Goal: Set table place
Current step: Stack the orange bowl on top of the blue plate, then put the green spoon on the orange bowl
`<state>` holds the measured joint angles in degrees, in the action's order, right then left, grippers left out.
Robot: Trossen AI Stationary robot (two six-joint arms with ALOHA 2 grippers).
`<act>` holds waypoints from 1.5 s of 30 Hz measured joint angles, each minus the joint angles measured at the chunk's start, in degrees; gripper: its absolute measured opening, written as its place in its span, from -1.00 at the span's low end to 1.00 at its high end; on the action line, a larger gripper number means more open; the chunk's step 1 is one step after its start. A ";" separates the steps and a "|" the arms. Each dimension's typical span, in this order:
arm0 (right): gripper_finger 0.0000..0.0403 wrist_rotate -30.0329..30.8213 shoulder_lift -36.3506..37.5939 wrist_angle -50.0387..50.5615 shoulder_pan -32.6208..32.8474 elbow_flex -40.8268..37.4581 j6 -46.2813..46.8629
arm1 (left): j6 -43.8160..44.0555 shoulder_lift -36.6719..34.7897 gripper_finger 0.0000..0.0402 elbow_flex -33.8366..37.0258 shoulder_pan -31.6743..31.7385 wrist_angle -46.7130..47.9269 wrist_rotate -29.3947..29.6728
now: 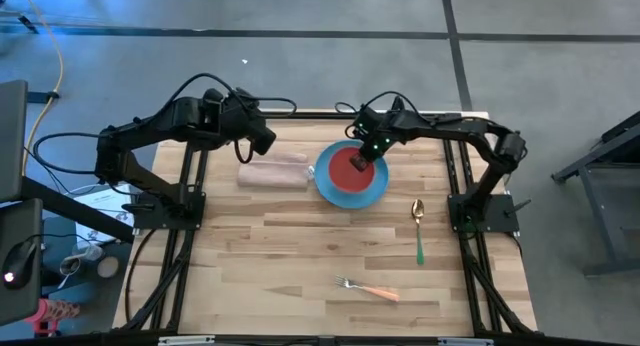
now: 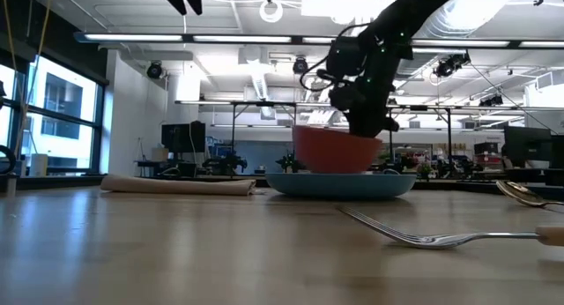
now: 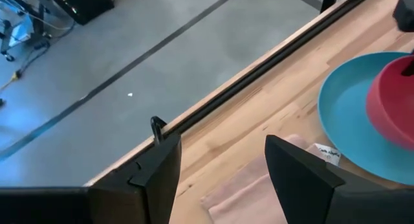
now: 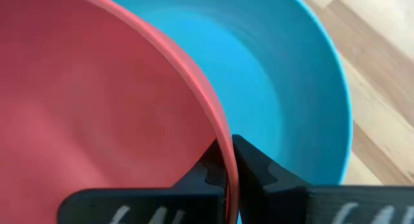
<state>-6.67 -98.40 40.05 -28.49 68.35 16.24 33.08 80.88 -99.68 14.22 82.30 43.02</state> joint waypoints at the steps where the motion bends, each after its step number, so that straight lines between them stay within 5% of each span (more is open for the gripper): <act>1: -1.00 0.19 -0.57 0.15 0.00 -0.01 -0.02 | 0.02 0.00 0.06 0.00 0.00 0.01 -0.30; 20: -0.97 0.35 -2.51 1.10 0.48 -0.06 -0.12 | 0.03 -0.02 0.06 0.00 0.00 0.06 -0.28; 32: -0.51 -0.07 -2.26 2.96 -0.34 -0.01 0.42 | -0.27 -0.02 0.06 0.00 0.00 0.08 -0.35; 39: -0.38 7.74 1.88 19.27 0.29 7.46 1.09 | -1.19 -0.02 0.06 0.00 0.00 0.17 -0.60; 45: -0.37 15.19 11.60 32.99 7.70 10.26 12.68 | -2.37 -0.02 0.06 0.00 0.00 0.27 -0.61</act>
<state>8.53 -86.80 73.04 -20.79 78.61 28.92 30.71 80.86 -99.68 14.22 82.58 42.41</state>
